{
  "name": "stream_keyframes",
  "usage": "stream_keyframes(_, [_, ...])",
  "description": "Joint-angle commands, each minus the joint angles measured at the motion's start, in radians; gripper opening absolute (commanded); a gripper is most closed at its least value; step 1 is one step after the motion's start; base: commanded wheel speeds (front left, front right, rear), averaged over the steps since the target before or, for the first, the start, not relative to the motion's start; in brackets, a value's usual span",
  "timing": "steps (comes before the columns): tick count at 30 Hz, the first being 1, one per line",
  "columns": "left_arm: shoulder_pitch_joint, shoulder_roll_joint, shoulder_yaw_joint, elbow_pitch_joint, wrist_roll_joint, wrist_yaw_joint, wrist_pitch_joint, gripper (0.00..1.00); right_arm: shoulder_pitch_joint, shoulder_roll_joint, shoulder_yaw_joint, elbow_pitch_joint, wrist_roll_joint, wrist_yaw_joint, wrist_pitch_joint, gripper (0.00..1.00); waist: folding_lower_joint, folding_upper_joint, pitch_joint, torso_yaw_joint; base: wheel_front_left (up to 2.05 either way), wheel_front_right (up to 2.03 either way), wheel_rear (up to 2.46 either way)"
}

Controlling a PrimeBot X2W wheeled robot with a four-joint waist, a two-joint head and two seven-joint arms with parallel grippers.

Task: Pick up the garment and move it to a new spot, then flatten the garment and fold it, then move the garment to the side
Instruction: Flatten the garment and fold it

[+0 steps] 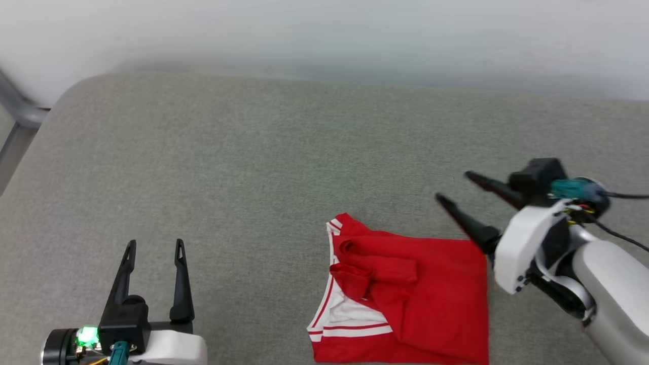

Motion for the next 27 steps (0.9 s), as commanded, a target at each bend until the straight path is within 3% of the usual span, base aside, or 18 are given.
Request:
stream_keyframes(1, [0.016, 0.004, 0.000, -0.002, 0.005, 0.006, -0.005, 1.00, 0.038, 0.014, -0.047, -0.003, -0.039, -0.001, -0.037, 1.00, 0.0000, -0.0001, -0.014, -0.018, 0.00, 0.00, 0.00])
stream_keyframes(5, [0.024, 0.012, -0.006, 0.000, 0.007, 0.009, -0.005, 1.00, 0.138, 0.069, -0.220, -0.009, -0.143, -0.001, -0.151, 1.00, 0.0000, -0.0001, -0.029, -0.039, 0.00, 0.00, 0.00])
stream_keyframes(7, [0.032, 0.019, -0.011, 0.002, 0.010, 0.011, -0.005, 1.00, 0.211, 0.123, -0.353, -0.024, -0.233, -0.001, -0.230, 1.00, 0.0000, -0.0001, -0.040, -0.052, 0.00, 0.00, 0.00])
stream_keyframes(8, [0.032, 0.019, -0.011, 0.002, 0.010, 0.011, -0.005, 1.00, 0.211, 0.123, -0.353, -0.024, -0.233, -0.001, -0.230, 1.00, 0.0000, -0.0001, -0.040, -0.052, 0.00, 0.00, 0.00])
stream_keyframes(14, [0.038, 0.030, -0.023, 0.002, 0.012, 0.013, -0.005, 1.00, 0.379, 0.268, -0.583, -0.101, -0.402, -0.001, -0.362, 1.00, 0.0000, -0.0001, -0.062, -0.064, 0.00, 0.00, 0.00])
stream_keyframes(22, [0.056, 0.037, -0.044, -0.004, 0.015, 0.021, -0.005, 1.00, 0.562, 0.406, -0.693, -0.210, -0.498, -0.001, -0.399, 1.00, 0.0000, -0.0001, -0.088, -0.065, 0.00, 0.00, 0.00])
stream_keyframes(27, [0.066, 0.042, -0.050, -0.005, 0.007, 0.022, -0.005, 1.00, 0.646, 0.455, -0.725, -0.256, -0.512, -0.001, -0.403, 1.00, 0.0000, -0.0001, -0.100, -0.061, 0.00, 0.00, 0.00])
